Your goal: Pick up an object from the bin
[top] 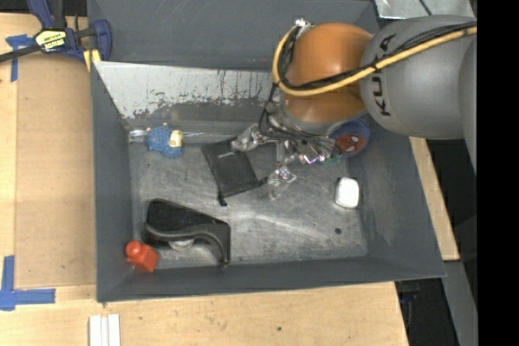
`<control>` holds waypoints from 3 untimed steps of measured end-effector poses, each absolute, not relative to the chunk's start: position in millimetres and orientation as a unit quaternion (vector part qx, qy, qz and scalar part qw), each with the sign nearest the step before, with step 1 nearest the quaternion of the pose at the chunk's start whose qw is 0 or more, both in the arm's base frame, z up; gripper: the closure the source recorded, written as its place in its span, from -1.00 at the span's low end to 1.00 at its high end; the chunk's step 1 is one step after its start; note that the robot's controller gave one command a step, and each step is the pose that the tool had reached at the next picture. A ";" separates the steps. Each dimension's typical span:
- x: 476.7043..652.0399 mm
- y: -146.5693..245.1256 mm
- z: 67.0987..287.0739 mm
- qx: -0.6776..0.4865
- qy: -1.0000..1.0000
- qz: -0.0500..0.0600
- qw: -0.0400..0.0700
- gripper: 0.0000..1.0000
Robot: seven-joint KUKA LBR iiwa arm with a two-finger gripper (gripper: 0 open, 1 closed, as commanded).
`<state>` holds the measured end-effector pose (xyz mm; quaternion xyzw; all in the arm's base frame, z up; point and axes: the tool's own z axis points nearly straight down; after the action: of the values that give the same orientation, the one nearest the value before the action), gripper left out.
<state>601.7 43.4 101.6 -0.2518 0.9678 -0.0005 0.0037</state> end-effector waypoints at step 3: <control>632.7 44.8 76.9 -0.549 0.836 0.000 0.003 -1.00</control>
Offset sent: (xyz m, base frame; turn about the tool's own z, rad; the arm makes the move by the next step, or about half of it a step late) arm 0.0258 0.0086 0.0023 -0.3844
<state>632.7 44.8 76.9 -0.5492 0.8357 -0.0004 0.0031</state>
